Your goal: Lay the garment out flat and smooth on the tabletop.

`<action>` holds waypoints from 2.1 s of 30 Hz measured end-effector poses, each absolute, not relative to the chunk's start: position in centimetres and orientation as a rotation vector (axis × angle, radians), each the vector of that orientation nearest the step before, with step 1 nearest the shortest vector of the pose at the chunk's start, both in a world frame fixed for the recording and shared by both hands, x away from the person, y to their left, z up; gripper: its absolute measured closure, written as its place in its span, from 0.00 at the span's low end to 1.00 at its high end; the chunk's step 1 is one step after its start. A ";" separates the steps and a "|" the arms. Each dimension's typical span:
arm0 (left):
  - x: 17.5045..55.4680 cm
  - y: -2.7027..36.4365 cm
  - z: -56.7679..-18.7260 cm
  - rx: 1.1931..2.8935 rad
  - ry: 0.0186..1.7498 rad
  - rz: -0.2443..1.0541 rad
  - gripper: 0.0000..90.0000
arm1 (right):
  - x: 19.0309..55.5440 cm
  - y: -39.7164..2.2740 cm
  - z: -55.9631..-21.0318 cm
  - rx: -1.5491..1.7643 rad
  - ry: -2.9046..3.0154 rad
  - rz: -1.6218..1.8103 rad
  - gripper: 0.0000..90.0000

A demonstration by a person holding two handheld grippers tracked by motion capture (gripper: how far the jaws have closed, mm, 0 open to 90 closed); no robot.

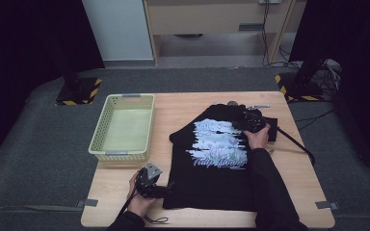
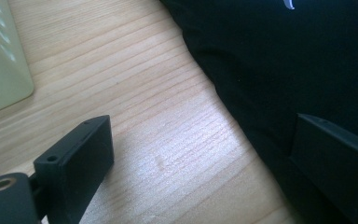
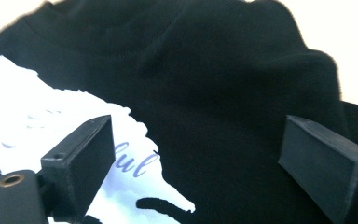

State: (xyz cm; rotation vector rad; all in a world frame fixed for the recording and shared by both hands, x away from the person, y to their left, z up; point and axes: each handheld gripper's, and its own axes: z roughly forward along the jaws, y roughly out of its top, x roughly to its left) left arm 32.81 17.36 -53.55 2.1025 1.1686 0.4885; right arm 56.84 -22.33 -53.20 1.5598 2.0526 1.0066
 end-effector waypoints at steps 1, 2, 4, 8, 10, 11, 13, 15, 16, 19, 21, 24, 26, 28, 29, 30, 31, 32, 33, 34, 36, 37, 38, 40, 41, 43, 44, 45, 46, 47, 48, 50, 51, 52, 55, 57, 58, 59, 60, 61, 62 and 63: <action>32.8 17.4 -53.6 2.103 1.168 0.488 0.06 | 56.6 -22.4 -52.9 1.551 2.039 1.016 0.10; 32.8 17.4 -53.6 2.104 1.167 0.487 0.06 | 56.3 -22.6 -52.5 1.541 2.029 1.029 0.10; 32.8 17.4 -53.6 2.104 1.166 0.486 0.06 | 55.8 -23.1 -51.5 1.522 2.019 1.071 0.09; 32.9 17.3 -53.5 2.109 1.164 0.485 0.07 | 54.1 -24.3 -49.4 1.498 1.993 1.189 0.07; 32.9 17.2 -53.3 2.120 1.156 0.480 0.08 | 52.9 -24.8 -48.6 1.495 1.996 1.224 0.07; 32.9 17.2 -53.2 2.127 1.153 0.484 0.09 | 52.3 -25.0 -48.3 1.493 2.008 1.237 0.07; 32.9 17.1 -52.9 2.119 1.145 0.483 0.11 | 51.1 -25.6 -47.8 1.485 2.010 1.250 0.08; 32.8 17.2 -52.5 2.104 1.138 0.485 0.12 | 49.9 -26.1 -47.3 1.487 2.031 1.245 0.06; 32.8 17.2 -52.2 2.093 1.133 0.481 0.13 | 49.3 -26.3 -47.2 1.484 2.035 1.239 0.06; 33.0 17.4 -51.2 2.059 1.143 0.476 0.14 | 47.3 -26.8 -46.9 1.458 2.053 1.228 0.08; 33.1 17.3 -50.6 2.045 1.141 0.472 0.14 | 45.9 -26.7 -47.1 1.435 2.070 1.215 0.08; 33.2 17.0 -49.9 2.041 1.128 0.496 0.14 | 44.2 -26.3 -47.7 1.421 2.114 1.186 0.05; 33.5 16.8 -49.4 2.024 1.121 0.506 0.14 | 43.1 -26.0 -48.1 1.408 2.144 1.167 0.04; 33.9 16.5 -48.8 2.007 1.114 0.513 0.14 | 42.0 -25.6 -48.6 1.385 2.185 1.138 0.03; 34.2 16.4 -48.6 2.002 1.114 0.520 0.14 | 41.4 -25.5 -48.8 1.379 2.195 1.124 0.04; 34.4 16.3 -48.3 1.993 1.115 0.525 0.14 | 40.8 -25.3 -49.1 1.373 2.201 1.128 0.04; 34.7 16.2 -48.1 1.985 1.117 0.528 0.14 | 40.4 -25.2 -49.2 1.371 2.217 1.129 0.03; 35.0 16.1 -47.9 1.974 1.117 0.532 0.14 | 39.9 -25.1 -49.4 1.365 2.230 1.120 0.03; 35.2 16.0 -47.8 1.966 1.118 0.531 0.14 | 39.5 -25.0 -49.6 1.357 2.248 1.110 0.02; 35.5 16.0 -47.6 1.968 1.117 0.538 0.14 | 39.1 -24.9 -49.7 1.343 2.264 1.097 0.02; 36.0 15.8 -47.4 1.961 1.123 0.542 0.14 | 38.2 -24.7 -50.0 1.324 2.294 1.075 0.03; 36.2 15.7 -47.4 1.959 1.124 0.543 0.14 | 37.7 -24.6 -50.2 1.316 2.310 1.067 0.03; 36.5 15.6 -47.3 1.955 1.129 0.545 0.15 | 37.3 -24.6 -50.4 1.301 2.330 1.055 0.03; 37.0 15.4 -47.3 1.953 1.134 0.552 0.15 | 36.5 -24.4 -50.7 1.270 2.365 1.028 0.03; 37.3 15.3 -47.2 1.951 1.136 0.556 0.15 | 36.2 -24.4 -50.8 1.260 2.378 1.019 0.03; 37.8 15.0 -46.9 1.942 1.138 0.562 0.15 | 35.6 -24.1 -51.2 1.239 2.413 1.011 0.03; 38.1 14.9 -46.7 1.936 1.137 0.565 0.15 | 35.4 -24.0 -51.4 1.214 2.430 0.999 0.03; 38.4 14.8 -46.5 1.934 1.137 0.566 0.15 | 35.2 -23.8 -51.5 1.195 2.450 0.974 0.03; 38.8 14.7 -46.4 1.930 1.138 0.574 0.15 | 35.0 -23.6 -51.6 1.184 2.463 0.954 0.03; 39.1 14.5 -46.2 1.926 1.135 0.581 0.16 | 34.9 -23.4 -51.7 1.175 2.476 0.950 0.03; 39.5 14.4 -46.1 1.926 1.138 0.582 0.17 | 34.8 -23.4 -51.8 1.171 2.482 0.949 0.02; 40.2 14.1 -45.8 1.933 1.134 0.581 0.16 | 34.6 -23.3 -51.8 1.161 2.500 0.949 0.02; 40.6 13.9 -45.6 1.935 1.135 0.584 0.16 | 34.5 -23.2 -51.8 1.150 2.509 0.945 0.02; 40.9 13.8 -45.4 1.936 1.134 0.583 0.16 | 34.4 -23.2 -51.9 1.137 2.520 0.937 0.02; 41.8 13.3 -45.0 1.935 1.123 0.590 0.17 | 34.1 -23.1 -52.3 1.102 2.557 0.887 0.02; 42.4 12.9 -44.7 1.947 1.120 0.608 0.17 | 34.1 -23.0 -52.5 1.087 2.573 0.848 0.01; 42.7 12.8 -44.6 1.947 1.115 0.616 0.17 | 34.0 -23.0 -52.6 1.080 2.574 0.842 0.01; 42.9 12.7 -44.4 1.949 1.117 0.622 0.17 | 34.0 -23.0 -52.6 1.079 2.572 0.844 0.01; 43.2 12.6 -44.3 1.952 1.116 0.629 0.17 | 34.0 -23.0 -52.6 1.076 2.573 0.845 0.01; 43.4 12.5 -44.1 1.951 1.113 0.631 0.17 | 33.9 -23.1 -52.6 1.068 2.574 0.849 0.01; 43.7 12.3 -44.0 1.953 1.104 0.636 0.18 | 33.8 -23.2 -52.7 1.065 2.570 0.856 0.01; 43.9 12.2 -43.9 1.955 1.094 0.637 0.18 | 33.7 -23.3 -52.8 1.060 2.566 0.867 0.01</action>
